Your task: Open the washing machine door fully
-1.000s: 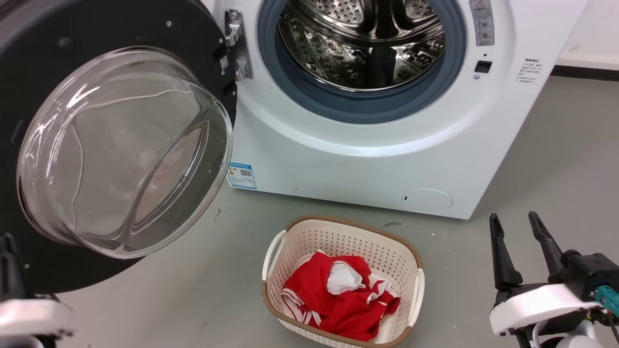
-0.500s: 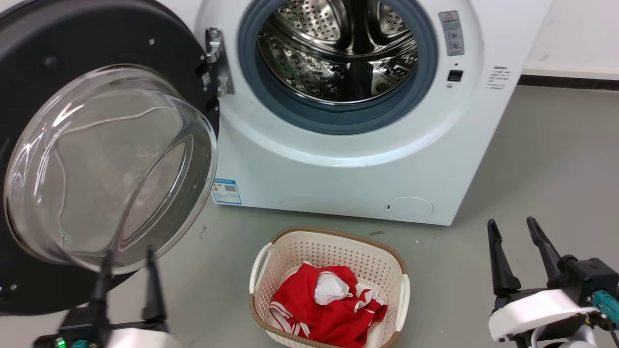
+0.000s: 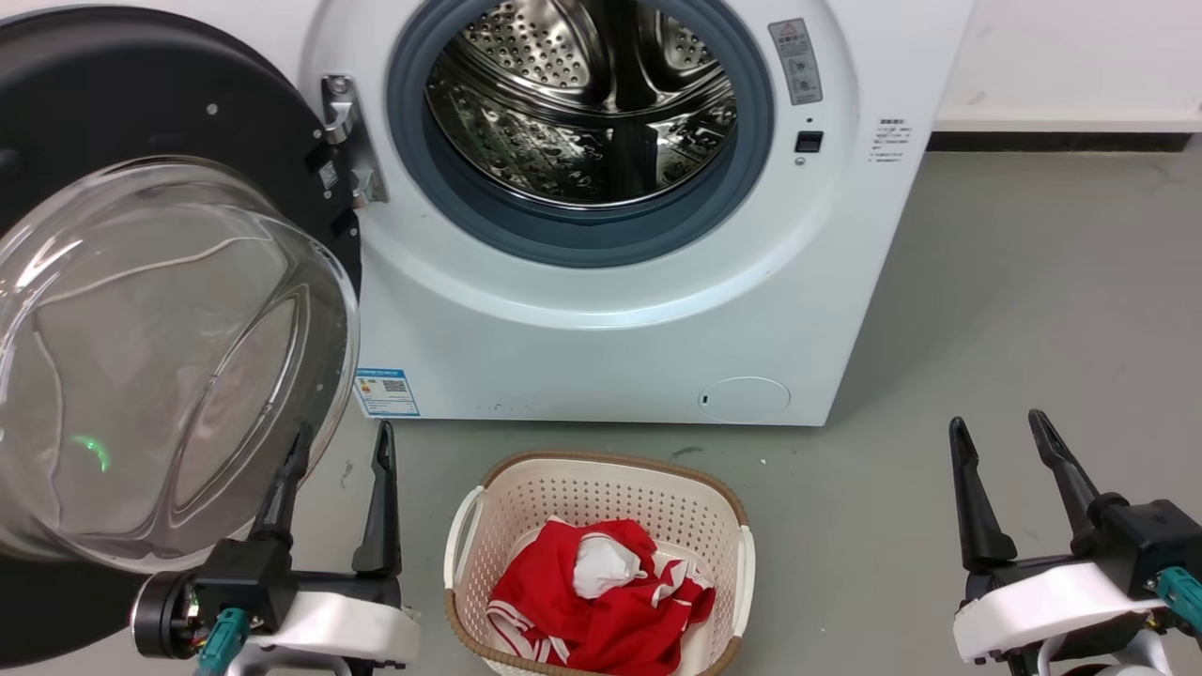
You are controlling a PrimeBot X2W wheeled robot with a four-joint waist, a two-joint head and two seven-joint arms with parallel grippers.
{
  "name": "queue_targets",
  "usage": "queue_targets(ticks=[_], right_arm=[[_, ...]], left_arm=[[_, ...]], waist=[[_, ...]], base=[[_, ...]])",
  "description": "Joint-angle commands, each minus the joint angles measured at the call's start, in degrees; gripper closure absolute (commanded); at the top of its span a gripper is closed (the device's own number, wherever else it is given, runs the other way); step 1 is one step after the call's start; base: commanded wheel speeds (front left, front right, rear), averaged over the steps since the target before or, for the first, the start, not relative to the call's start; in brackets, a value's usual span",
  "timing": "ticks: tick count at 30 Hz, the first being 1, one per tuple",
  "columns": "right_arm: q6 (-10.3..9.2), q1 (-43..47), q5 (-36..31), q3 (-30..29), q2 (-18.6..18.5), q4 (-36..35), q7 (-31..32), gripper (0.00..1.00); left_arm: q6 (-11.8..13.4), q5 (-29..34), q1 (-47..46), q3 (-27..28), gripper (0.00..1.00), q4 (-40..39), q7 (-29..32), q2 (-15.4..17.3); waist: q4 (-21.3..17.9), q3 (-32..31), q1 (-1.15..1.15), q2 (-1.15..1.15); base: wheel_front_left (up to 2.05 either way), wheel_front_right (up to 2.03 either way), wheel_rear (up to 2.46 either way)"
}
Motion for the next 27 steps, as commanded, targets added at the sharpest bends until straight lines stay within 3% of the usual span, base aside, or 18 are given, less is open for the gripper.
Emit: queue_targets(ticks=[1, 21, 22, 27], right_arm=[[-0.02, 0.5, -0.3, 0.0, 0.1, -0.4, 0.1, 0.00], [-0.03, 0.3, 0.8, 0.4, 0.1, 0.5, -0.3, 0.00], [0.01, 0.5, 0.7, 0.3, 0.0, 0.4, -0.1, 1.00], [0.01, 0.8, 4.3, 0.4, 0.0, 1.7, 0.2, 1.00]], left_arm=[[0.2, 0.5, -0.3, -0.2, 0.00, 0.8, -0.1, 0.1], [1.7, 1.0, -0.5, 0.0, 0.00, 2.9, -0.1, 0.8], [1.7, 0.9, -0.1, 0.0, 1.00, 2.9, 0.0, 0.6], [1.5, -2.5, -0.6, 0.9, 1.00, 5.0, 1.4, 0.3]], waist=[[-0.5, 0.0, 0.01, 0.00], [-1.5, 0.6, 0.01, 0.00], [-1.5, 0.6, 0.01, 0.00], [-1.5, 0.6, 0.01, 0.00]], base=[[0.00, 0.00, 0.00], [0.00, 0.00, 0.00], [0.00, 0.00, 0.00], [0.00, 0.00, 0.00]])
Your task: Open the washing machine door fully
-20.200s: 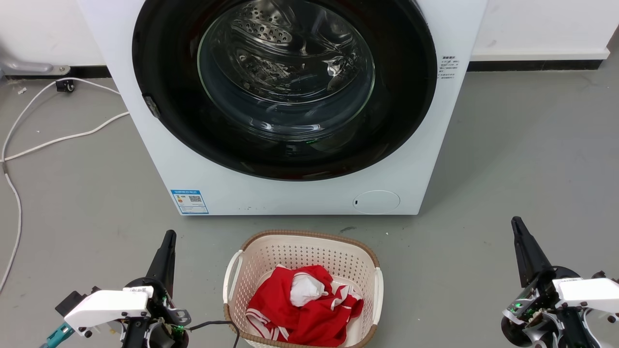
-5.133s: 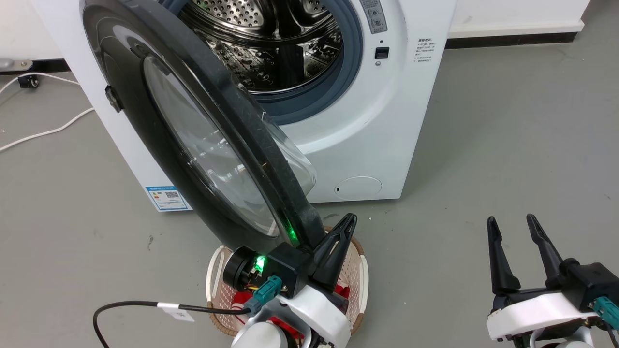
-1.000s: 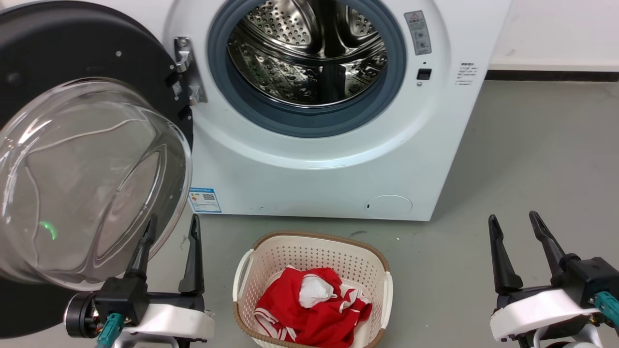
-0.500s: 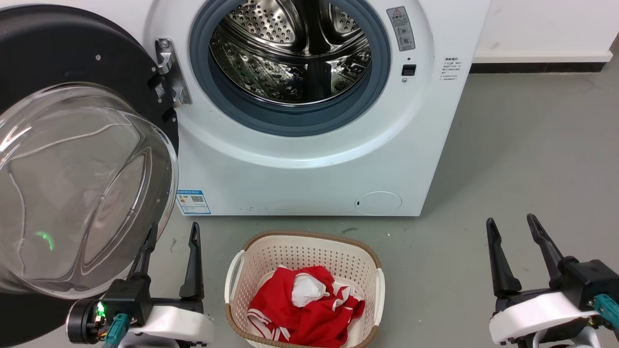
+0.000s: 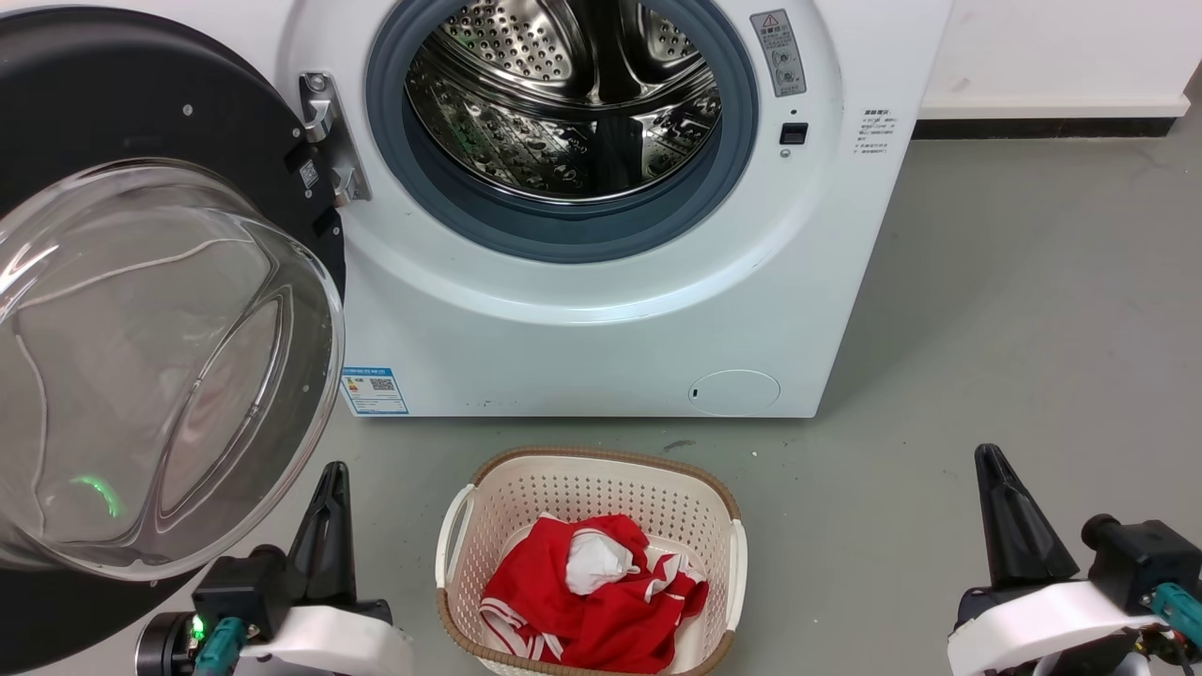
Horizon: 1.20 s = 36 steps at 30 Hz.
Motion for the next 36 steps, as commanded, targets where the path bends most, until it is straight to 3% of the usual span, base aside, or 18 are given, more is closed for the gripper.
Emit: queue_targets(ticks=[1, 36], right_arm=[[0.00, -0.9, 3.5, 0.0, 0.0, -0.5, 0.3, 1.00], [-0.01, -4.7, 39.4, -0.8, -1.0, 5.3, 4.9, 1.00]], left_arm=[[-0.3, -3.1, -1.7, 0.8, 1.00, -0.2, 0.9, 0.1], [-2.7, -37.9, -3.9, 2.8, 1.00, 2.7, 9.0, -0.6]], waist=[[0.0, 0.0, 0.00, 0.00], [0.0, 0.0, 0.00, 0.00]], base=[[0.00, 0.00, 0.00], [0.00, 0.00, 0.00]])
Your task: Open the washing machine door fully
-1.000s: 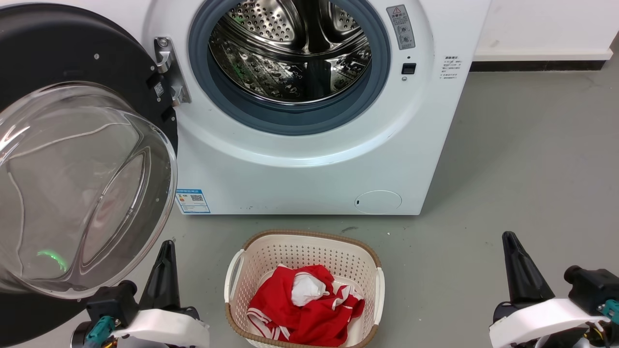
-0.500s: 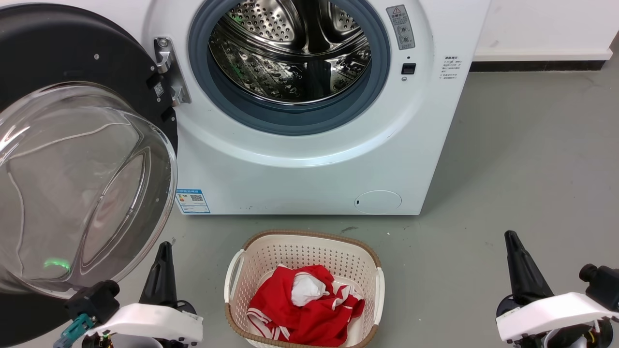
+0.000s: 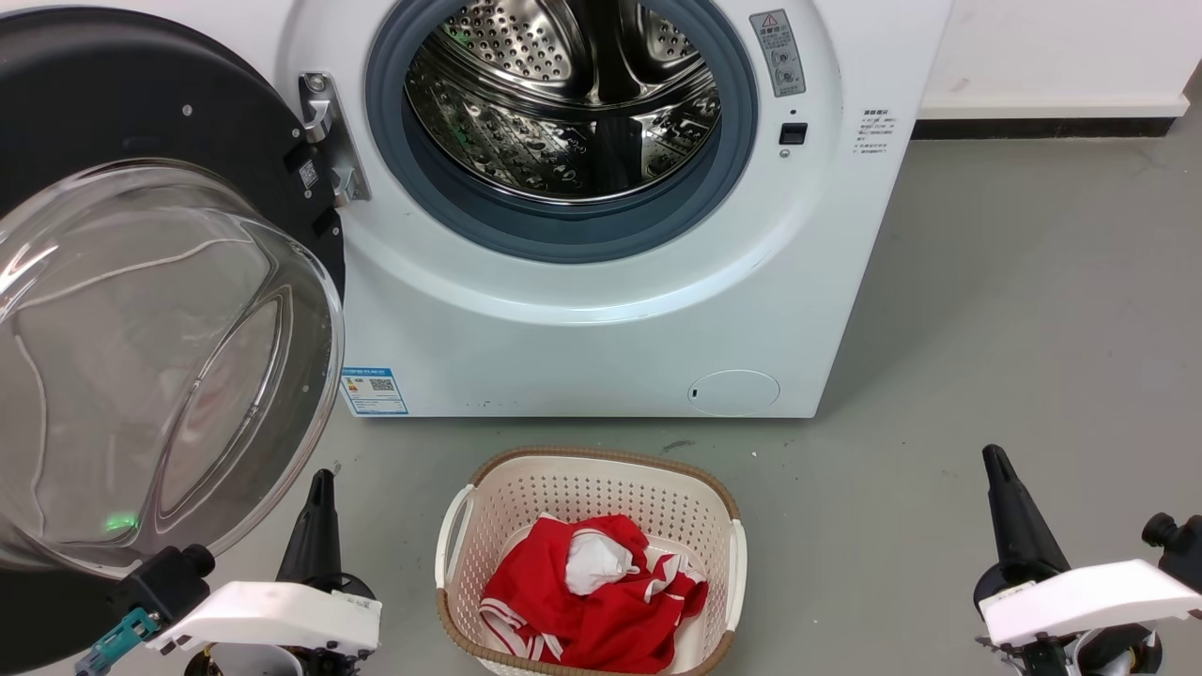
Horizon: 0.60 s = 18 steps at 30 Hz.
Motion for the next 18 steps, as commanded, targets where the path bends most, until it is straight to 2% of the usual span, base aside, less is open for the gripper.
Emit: queue_targets(ticks=[1, 18], right_arm=[[0.00, -1.9, 2.6, -0.2, -0.5, -0.2, 0.4, 1.00], [0.00, -3.0, 14.7, -0.7, -0.5, 1.8, 2.1, 1.00]], left_arm=[[-0.4, -2.5, -1.6, 0.4, 1.00, -0.4, 0.6, 0.1], [-1.2, -14.3, -2.6, 1.3, 1.00, 0.9, 3.5, -0.1]], waist=[[0.0, 0.0, 0.00, 0.00], [0.0, 0.0, 0.00, 0.00]], base=[[0.00, 0.00, 0.00], [0.00, 0.00, 0.00]])
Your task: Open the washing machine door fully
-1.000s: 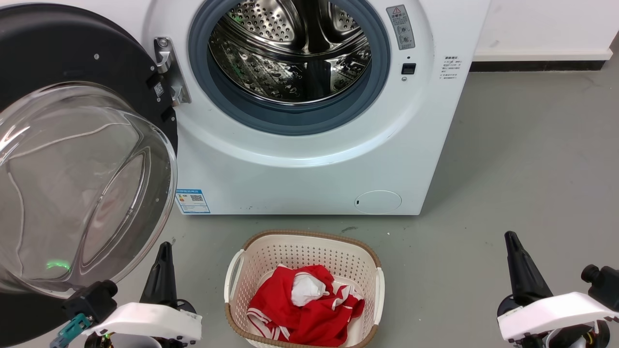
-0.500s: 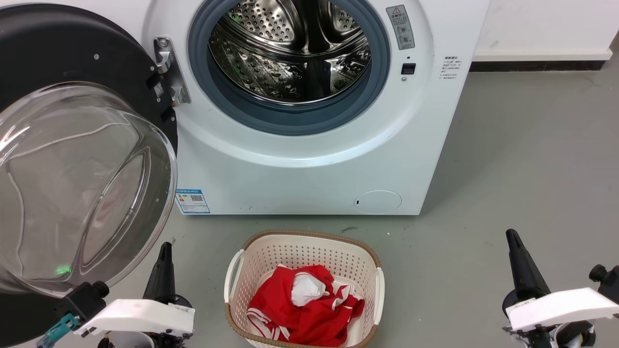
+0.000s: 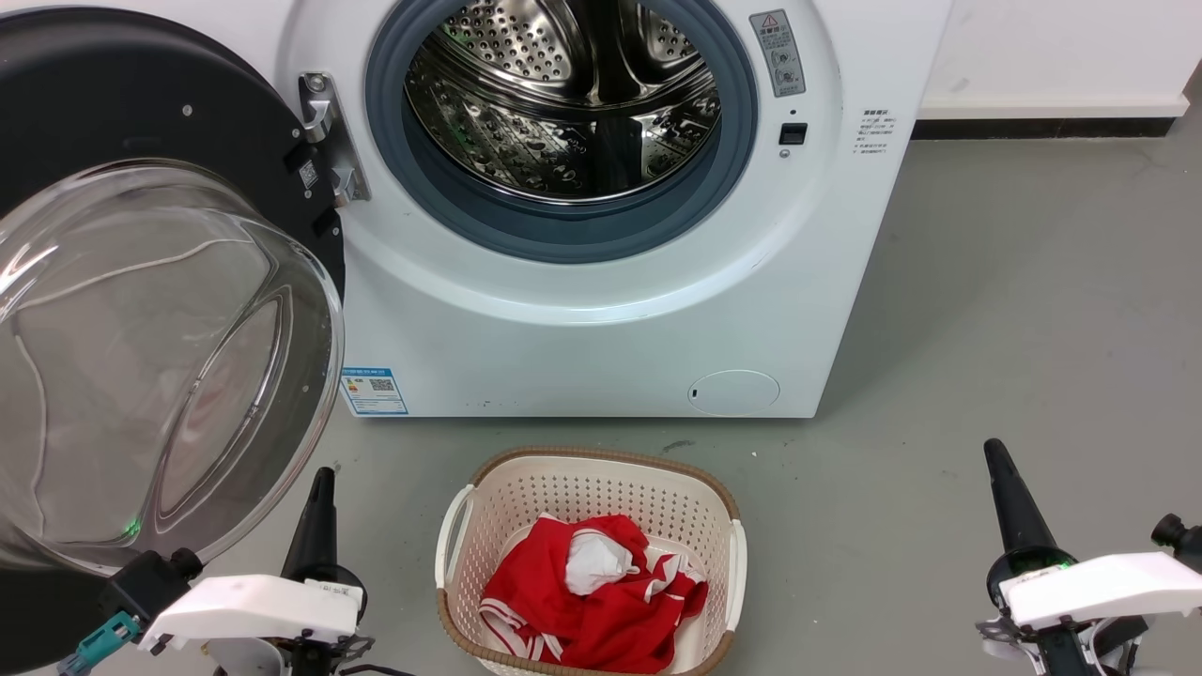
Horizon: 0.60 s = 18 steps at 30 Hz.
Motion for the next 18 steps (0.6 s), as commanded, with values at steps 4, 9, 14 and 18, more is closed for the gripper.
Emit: queue_targets(ticks=[4, 9, 14, 18], right_arm=[[0.00, -2.0, 6.4, -0.5, -0.4, 0.6, 1.0, 1.00], [0.00, -2.3, 9.5, -0.6, -0.4, 1.1, 1.4, 1.00], [0.00, -2.6, 12.4, -0.8, -0.4, 1.6, 1.9, 1.00], [0.00, -2.8, 14.8, -0.9, -0.4, 2.0, 2.2, 1.00]], left_arm=[[-0.7, -6.2, -1.9, 0.6, 1.00, 0.2, 1.5, 0.0], [-0.9, -9.2, -2.1, 0.8, 1.00, 0.5, 2.3, -0.1], [-1.1, -12.2, -2.3, 1.1, 1.00, 0.8, 3.0, -0.1], [-1.2, -14.4, -2.5, 1.2, 1.00, 1.1, 3.6, -0.2]], waist=[[0.0, 0.0, 0.00, 0.00], [0.0, 0.0, 0.00, 0.00], [0.0, 0.0, 0.00, 0.00], [0.0, 0.0, 0.00, 0.00]], base=[[0.00, 0.00, 0.00], [0.00, 0.00, 0.00], [0.00, 0.00, 0.00], [0.00, 0.00, 0.00]])
